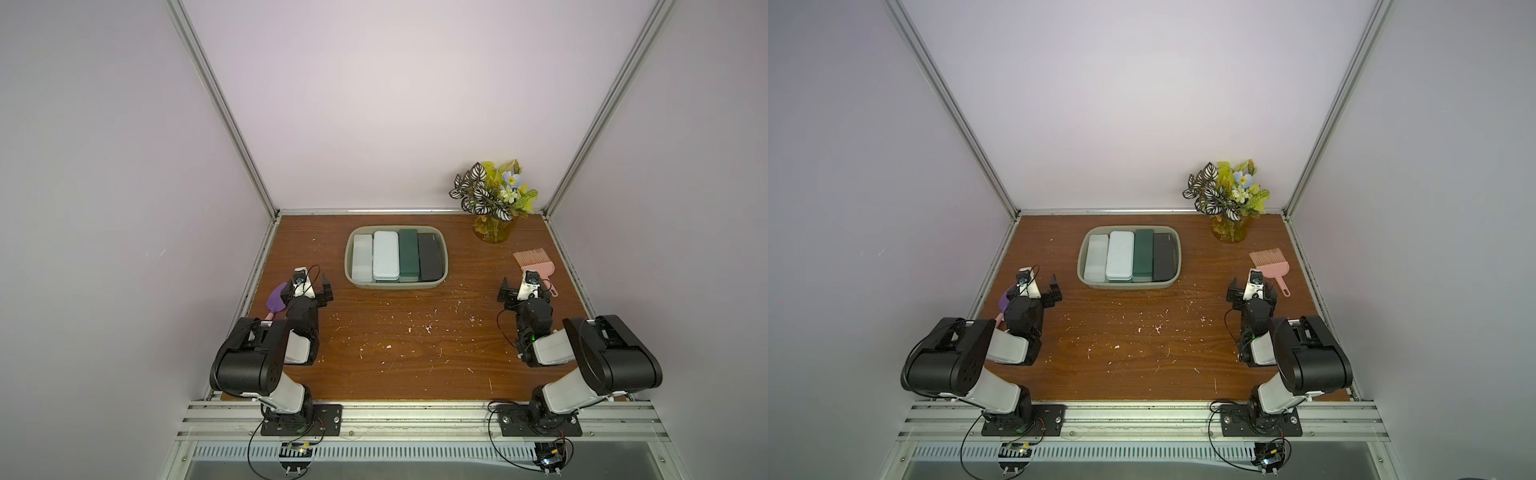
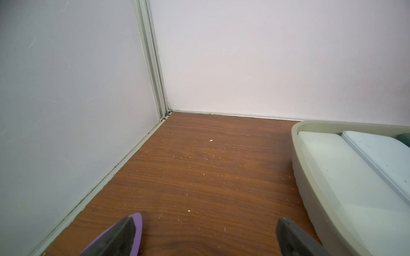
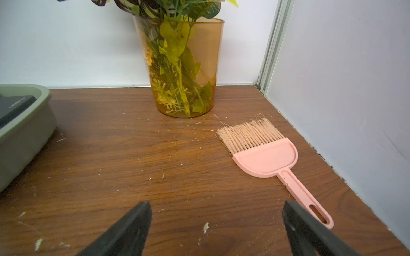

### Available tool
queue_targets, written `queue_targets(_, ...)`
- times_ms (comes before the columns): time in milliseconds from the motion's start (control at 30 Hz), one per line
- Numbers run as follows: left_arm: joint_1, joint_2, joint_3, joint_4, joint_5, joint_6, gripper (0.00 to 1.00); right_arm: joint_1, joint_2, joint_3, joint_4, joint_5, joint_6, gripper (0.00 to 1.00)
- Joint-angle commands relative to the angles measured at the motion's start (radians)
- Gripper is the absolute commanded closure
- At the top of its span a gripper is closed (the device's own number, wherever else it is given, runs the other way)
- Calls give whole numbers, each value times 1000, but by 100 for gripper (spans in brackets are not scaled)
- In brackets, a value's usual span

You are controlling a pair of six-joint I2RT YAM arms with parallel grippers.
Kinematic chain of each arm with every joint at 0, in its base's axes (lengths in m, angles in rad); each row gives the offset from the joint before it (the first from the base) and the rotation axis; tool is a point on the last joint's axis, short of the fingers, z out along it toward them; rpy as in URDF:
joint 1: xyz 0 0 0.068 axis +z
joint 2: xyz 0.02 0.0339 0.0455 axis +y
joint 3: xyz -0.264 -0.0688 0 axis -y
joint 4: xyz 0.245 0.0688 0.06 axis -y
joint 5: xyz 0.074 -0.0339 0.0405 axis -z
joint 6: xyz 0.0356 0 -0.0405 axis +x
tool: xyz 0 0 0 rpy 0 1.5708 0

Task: Put the pencil case into the storage box
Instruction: Reset both arms

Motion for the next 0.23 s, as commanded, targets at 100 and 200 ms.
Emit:
queue_targets(100, 9, 1, -3, 27, 12, 15, 1, -3, -10, 18, 43, -2, 4, 1)
queue_targets(200, 9, -1, -4, 25, 12, 14, 1, -3, -11, 19, 45, -1, 4, 1)
